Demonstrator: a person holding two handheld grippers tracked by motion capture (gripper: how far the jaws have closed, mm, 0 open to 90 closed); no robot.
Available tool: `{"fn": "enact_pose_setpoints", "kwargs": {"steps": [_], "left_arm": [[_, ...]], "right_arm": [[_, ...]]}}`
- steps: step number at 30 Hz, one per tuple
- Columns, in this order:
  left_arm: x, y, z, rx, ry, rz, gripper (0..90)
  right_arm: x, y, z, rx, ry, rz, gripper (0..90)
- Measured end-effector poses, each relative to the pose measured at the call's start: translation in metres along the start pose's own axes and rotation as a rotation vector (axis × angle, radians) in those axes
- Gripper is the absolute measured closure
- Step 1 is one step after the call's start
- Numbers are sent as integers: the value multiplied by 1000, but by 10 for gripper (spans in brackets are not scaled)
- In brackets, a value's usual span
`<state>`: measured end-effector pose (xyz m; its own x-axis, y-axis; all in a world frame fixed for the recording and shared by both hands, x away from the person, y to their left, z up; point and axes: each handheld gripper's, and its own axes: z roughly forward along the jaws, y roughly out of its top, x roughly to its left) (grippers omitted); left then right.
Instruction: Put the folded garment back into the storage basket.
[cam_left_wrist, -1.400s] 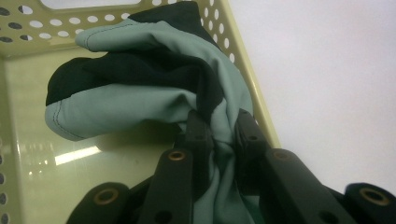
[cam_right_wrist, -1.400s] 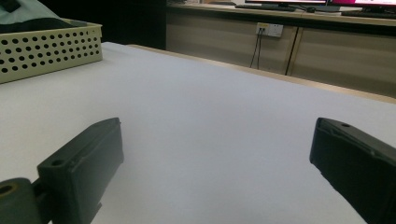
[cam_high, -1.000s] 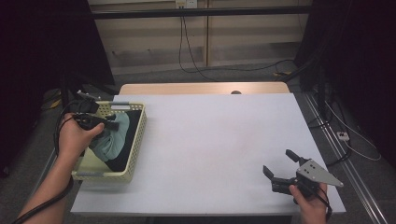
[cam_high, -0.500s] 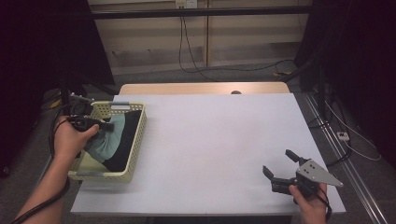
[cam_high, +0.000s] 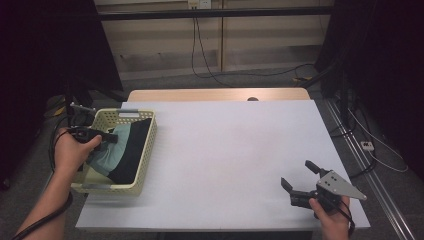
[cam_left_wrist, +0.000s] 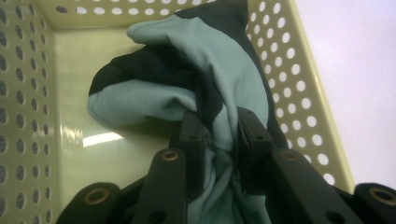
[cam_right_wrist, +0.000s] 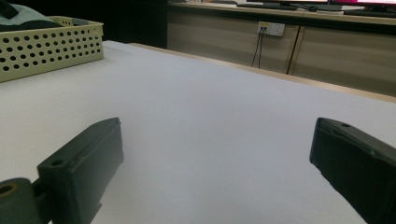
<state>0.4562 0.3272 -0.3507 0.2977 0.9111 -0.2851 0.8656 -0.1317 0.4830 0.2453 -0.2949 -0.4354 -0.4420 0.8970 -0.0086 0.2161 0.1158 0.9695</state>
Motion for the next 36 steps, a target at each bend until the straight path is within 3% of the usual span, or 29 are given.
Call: {"fn": "enact_pose_setpoints", "kwargs": {"steps": [36], "left_arm": [[21, -11, 6, -5, 29, -42, 705]], "right_arm": [[0, 0, 0, 0, -2, 2, 28]]}}
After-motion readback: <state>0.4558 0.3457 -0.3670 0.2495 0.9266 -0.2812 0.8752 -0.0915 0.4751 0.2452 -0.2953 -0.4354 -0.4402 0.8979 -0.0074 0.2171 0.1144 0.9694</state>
